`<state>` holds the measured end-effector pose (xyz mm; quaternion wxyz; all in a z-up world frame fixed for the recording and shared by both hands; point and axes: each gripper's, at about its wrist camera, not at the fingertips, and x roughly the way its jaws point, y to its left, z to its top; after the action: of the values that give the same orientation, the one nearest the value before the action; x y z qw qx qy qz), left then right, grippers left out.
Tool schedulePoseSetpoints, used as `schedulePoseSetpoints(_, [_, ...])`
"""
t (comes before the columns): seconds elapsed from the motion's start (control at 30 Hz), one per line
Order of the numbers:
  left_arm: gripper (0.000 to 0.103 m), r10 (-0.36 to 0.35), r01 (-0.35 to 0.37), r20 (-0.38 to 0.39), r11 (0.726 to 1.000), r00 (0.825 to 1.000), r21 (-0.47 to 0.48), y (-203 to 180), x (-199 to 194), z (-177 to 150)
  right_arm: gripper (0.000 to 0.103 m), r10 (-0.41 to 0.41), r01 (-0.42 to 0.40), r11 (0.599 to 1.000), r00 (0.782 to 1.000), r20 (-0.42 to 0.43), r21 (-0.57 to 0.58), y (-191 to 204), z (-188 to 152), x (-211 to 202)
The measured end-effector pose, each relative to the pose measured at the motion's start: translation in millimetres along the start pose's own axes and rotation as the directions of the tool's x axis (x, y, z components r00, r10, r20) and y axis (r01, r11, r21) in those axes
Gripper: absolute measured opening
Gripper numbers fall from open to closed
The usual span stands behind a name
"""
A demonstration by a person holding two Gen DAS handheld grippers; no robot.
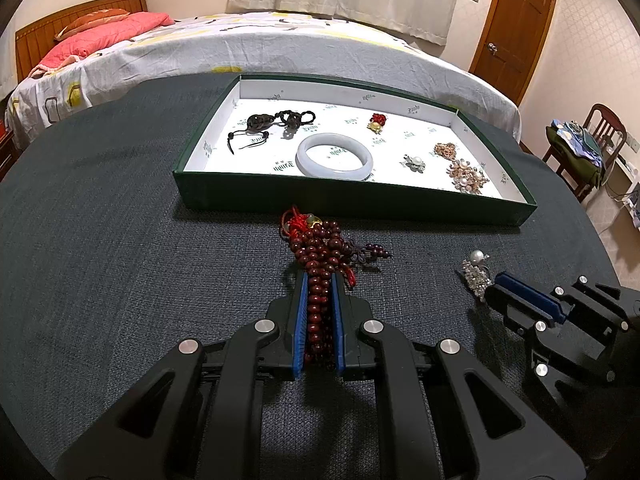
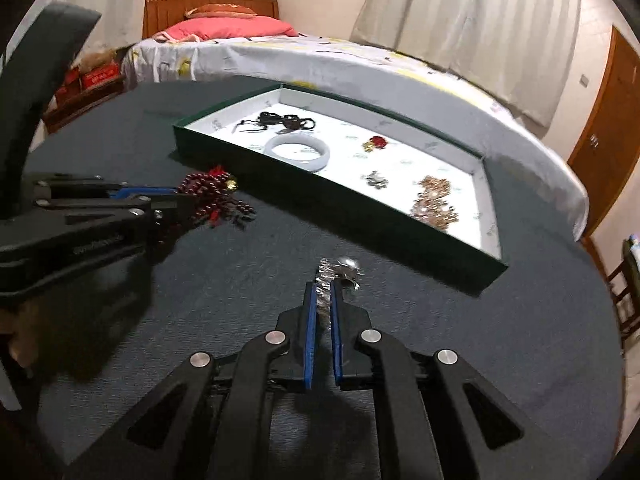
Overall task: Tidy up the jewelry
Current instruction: 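Carry the bead strand with the left tool while the right tool carries the brooch to the tray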
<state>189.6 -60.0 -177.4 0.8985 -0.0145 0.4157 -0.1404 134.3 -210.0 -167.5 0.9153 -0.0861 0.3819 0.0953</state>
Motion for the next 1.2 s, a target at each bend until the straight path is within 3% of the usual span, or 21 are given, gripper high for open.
schedulePoseSetpoints(0.13, [0.012,0.000,0.000,0.000,1.000,1.000,0.000,0,0,0,0.008,0.103,-0.106,0.983,0.994,0.026,0.149,-21,1,-4])
schedulePoseSetpoints(0.23, [0.012,-0.001,0.001,0.000,1.000,1.000,-0.002,0,0,0,0.008,0.124,-0.130,0.957,0.992,0.040,0.261,-40,0,-3])
schedulePoseSetpoints(0.33, [0.011,-0.002,0.002,0.000,1.000,1.000,-0.002,0,0,0,0.008,0.112,-0.107,0.944,0.994,0.002,0.311,-50,-1,6])
schedulePoseSetpoints(0.67, [0.011,-0.002,0.002,-0.002,1.000,1.000,-0.002,1,2,0,0.006,0.127,-0.105,0.962,0.989,-0.070,0.253,-39,2,24])
schedulePoseSetpoints(0.83, [0.012,0.000,0.000,-0.006,1.000,1.000,-0.002,1,3,-1,0.004,0.079,-0.085,0.970,0.996,0.036,0.228,-36,17,-7])
schedulePoseSetpoints(0.93, [0.012,-0.002,0.002,-0.005,1.000,1.000,-0.005,2,5,-1,0.004,0.113,-0.126,0.954,0.992,0.064,0.271,-44,18,-9])
schedulePoseSetpoints(1.0, [0.012,-0.002,0.002,-0.006,1.000,1.000,-0.005,2,5,-1,0.004,0.010,-0.017,0.985,0.999,0.040,0.173,-35,16,-4])
schedulePoseSetpoints(1.07, [0.012,-0.003,0.003,-0.006,1.000,1.000,-0.005,2,6,-1,0.004,0.053,-0.061,0.968,0.998,0.036,0.244,-46,12,-1])
schedulePoseSetpoints(1.1, [0.012,-0.002,0.002,-0.007,1.000,1.000,-0.004,2,6,-1,0.004,0.051,-0.056,0.976,0.998,0.029,0.212,-40,11,0])
schedulePoseSetpoints(1.13, [0.012,-0.002,0.002,-0.008,1.000,1.000,-0.004,2,7,-1,0.004,-0.010,0.007,0.995,0.999,0.033,0.100,-26,10,0])
schedulePoseSetpoints(1.17, [0.012,-0.003,0.003,-0.009,1.000,1.000,-0.006,2,6,-1,0.004,-0.034,0.031,0.997,0.999,0.037,0.071,-24,9,1])
schedulePoseSetpoints(1.2, [0.012,-0.004,0.004,-0.009,1.000,1.000,-0.008,2,6,-1,0.004,0.054,-0.058,0.981,0.998,0.025,0.186,-40,8,6])
